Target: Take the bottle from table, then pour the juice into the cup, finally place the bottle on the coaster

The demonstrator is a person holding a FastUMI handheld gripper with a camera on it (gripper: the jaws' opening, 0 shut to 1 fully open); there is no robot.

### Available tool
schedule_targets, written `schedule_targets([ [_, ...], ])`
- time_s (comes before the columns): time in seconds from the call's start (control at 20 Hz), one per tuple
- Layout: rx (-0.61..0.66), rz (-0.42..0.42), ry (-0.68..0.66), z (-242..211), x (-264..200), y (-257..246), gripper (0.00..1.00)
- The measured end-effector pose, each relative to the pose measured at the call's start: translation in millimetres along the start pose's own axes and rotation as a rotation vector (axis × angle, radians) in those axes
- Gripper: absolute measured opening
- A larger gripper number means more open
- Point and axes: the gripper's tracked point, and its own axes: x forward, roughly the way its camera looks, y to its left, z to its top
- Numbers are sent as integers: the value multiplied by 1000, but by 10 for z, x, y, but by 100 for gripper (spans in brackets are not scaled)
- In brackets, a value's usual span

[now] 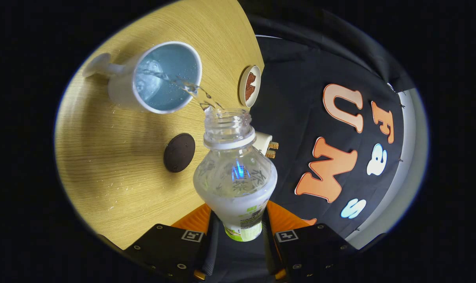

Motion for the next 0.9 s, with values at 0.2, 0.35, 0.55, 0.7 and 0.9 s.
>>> schedule_targets([
  [0.2,-4,4,-1,6,5,-10,52],
  [0.35,-15,5,-3,17,4,-23,52],
  [0.55,-21,4,-3,14,12,-27,52],
  [0.7,-34,9,-7,15,23,-29,52],
  [0.9,-49,17,-9,22,33,-28,52],
])
